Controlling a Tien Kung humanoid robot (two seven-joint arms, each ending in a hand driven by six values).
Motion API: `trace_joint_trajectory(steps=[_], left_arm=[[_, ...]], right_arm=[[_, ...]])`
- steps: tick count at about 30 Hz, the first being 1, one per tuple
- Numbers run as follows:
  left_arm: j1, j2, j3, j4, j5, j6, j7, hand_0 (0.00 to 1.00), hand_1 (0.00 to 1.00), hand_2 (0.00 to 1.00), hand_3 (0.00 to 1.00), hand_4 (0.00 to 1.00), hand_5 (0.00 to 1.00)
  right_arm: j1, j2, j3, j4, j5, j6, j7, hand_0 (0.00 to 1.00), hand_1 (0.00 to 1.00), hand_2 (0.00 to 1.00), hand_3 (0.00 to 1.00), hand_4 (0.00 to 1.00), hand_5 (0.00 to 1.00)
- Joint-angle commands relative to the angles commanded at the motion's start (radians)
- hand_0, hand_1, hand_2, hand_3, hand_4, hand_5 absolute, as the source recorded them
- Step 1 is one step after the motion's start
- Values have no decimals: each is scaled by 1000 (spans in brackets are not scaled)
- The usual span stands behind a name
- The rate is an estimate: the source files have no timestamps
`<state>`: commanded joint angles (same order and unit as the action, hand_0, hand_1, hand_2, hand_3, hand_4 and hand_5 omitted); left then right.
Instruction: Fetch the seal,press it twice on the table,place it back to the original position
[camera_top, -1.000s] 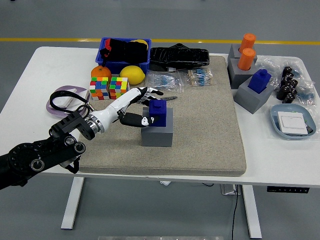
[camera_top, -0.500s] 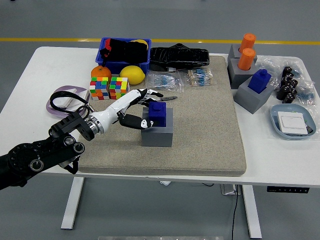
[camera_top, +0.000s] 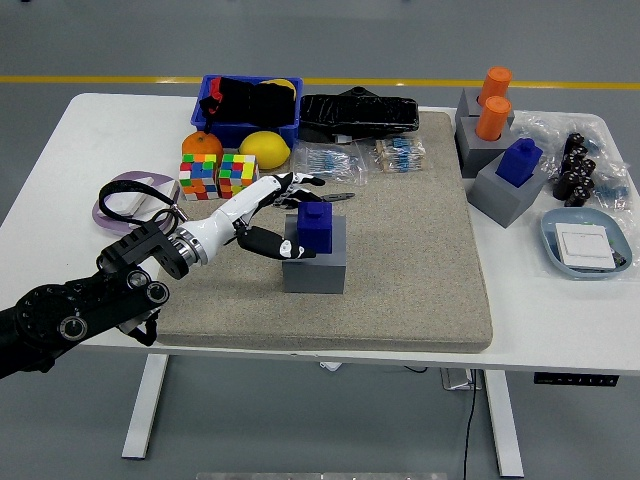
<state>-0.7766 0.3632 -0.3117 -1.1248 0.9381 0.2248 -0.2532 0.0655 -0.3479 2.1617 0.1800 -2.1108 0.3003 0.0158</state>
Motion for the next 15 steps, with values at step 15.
trace_joint_trajectory(steps=[15], left_arm=[[101,67,-285,-88,-71,-153,36,981,998,998,998,998,277]], right_arm=[[-2,0,-4,0,-4,0,-1,784,684,664,623,815,448]])
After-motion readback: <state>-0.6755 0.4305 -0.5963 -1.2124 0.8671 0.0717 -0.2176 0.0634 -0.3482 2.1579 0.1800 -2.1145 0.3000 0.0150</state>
